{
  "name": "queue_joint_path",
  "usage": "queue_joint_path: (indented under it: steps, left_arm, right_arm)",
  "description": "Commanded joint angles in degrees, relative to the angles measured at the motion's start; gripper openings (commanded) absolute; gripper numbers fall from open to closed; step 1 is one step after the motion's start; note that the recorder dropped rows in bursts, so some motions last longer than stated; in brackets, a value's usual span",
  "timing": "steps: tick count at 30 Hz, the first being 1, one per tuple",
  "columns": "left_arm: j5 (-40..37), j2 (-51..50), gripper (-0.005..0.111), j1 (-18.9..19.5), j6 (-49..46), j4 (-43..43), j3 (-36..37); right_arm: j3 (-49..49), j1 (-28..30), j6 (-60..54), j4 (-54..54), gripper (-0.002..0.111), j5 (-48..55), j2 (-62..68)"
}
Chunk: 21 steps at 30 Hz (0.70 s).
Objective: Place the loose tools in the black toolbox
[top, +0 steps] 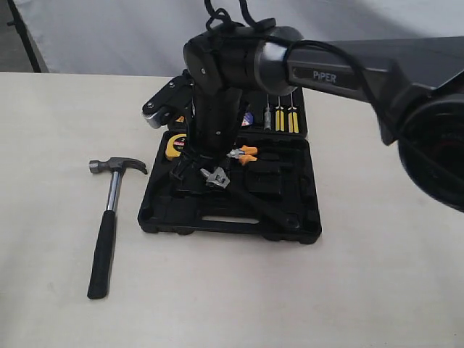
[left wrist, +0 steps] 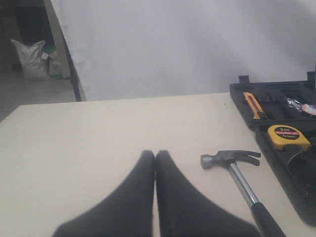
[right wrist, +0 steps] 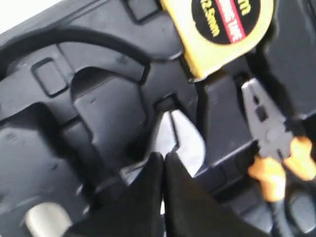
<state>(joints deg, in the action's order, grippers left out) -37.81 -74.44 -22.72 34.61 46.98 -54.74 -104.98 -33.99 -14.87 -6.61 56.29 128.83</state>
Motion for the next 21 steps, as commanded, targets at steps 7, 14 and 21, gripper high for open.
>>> queue_joint_path:
  steps: [7, 14, 21]
  left_arm:
    - [0.97, 0.46, 0.001, 0.19, 0.59, -0.78, 0.53]
    - [0.97, 0.46, 0.001, 0.19, 0.59, -0.78, 0.53]
    - [0.97, 0.46, 0.001, 0.19, 0.59, -0.78, 0.53]
  right_arm:
    - [-5.18, 0.34, 8.85, -3.59, 0.0, 5.2, 1.86]
    - [-9.63, 0.58, 21.52, -6.96, 0.0, 12.29, 1.97]
    - [-9.63, 0.71, 27.52, -6.77, 0.032, 12.31, 3.5]
